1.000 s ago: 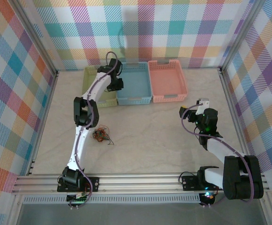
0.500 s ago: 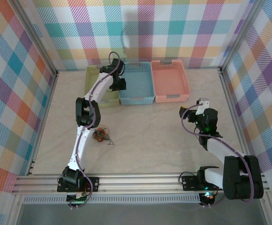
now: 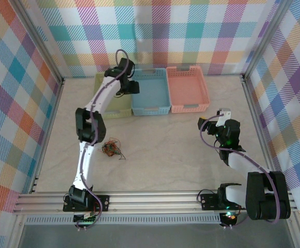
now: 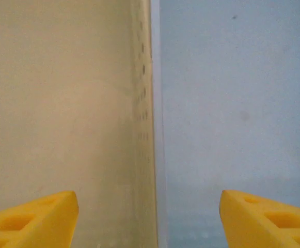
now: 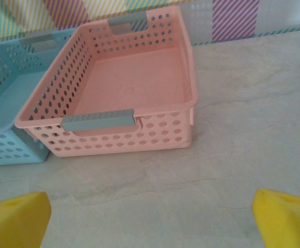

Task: Untangle the cables

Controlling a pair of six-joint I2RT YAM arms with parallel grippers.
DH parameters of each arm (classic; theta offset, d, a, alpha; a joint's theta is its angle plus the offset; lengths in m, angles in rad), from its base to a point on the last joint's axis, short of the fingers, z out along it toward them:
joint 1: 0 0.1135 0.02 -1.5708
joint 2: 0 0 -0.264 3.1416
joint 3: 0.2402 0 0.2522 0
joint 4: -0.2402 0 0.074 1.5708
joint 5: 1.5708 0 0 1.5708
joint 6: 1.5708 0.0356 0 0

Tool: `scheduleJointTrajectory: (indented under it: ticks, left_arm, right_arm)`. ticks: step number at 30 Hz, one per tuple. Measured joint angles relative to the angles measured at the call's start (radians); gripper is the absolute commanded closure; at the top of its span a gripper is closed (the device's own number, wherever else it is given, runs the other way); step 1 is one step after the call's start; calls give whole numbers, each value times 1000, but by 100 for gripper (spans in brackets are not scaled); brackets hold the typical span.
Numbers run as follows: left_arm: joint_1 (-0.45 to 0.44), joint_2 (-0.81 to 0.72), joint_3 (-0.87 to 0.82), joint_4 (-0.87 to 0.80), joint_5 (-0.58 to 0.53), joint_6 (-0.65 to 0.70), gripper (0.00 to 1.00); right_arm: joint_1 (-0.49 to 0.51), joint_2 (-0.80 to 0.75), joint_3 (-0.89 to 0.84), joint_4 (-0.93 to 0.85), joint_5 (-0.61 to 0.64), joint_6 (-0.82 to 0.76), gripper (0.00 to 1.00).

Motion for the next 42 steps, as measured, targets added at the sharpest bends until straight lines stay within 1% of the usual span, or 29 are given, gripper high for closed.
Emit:
scheduleJointTrajectory:
  ticks: [4,9,10,11,14,15,18,23,25,28,30,32,35,37,39,42]
  left_arm:
    - [1,-298,-266,119,-21,-33,26]
    - [3,-657,-694,294,-40,-87,25]
    - [5,-710,-781,322,-45,-99,25]
    - [10,-765,-882,350,-51,-114,22]
    - [28,-887,-1136,399,-63,-169,21]
    - [35,-919,-1211,408,-66,-191,19]
    - [49,-996,-1381,417,-82,-244,19]
    - [92,-1073,-1531,423,-65,-320,17]
    - [106,-1098,-1561,428,-57,-348,15]
    - [110,-1117,-1590,448,-24,-386,14]
    - [110,-1092,-1590,460,17,-405,15]
    - [110,-1044,-1588,470,59,-424,21]
    - [110,-985,-1595,478,134,-444,22]
    - [104,-980,-1608,483,171,-458,23]
    - [82,-980,-1614,484,181,-472,23]
    - [6,-973,-1615,506,181,-493,29]
  right_arm:
    - [0,-1,0,0,17,5,0]
    - [0,-15,0,-2,43,23,0]
    - [0,-25,0,-9,54,31,0]
    - [0,-42,0,-25,68,41,0]
    - [0,-103,-1,-53,106,63,0]
    - [0,-125,-6,-41,113,70,0]
    - [0,-179,-47,27,117,103,0]
    - [0,-219,-62,35,74,168,0]
    - [0,-216,-51,19,58,184,0]
    - [0,-214,-42,1,41,195,0]
    - [0,-214,-41,-6,31,198,0]
    - [0,-214,-41,-13,23,198,0]
    - [0,-214,-41,-26,22,197,0]
    - [0,-214,-41,-27,22,197,0]
    - [0,-214,-41,-27,19,197,0]
    - [0,-214,-39,-35,19,197,0]
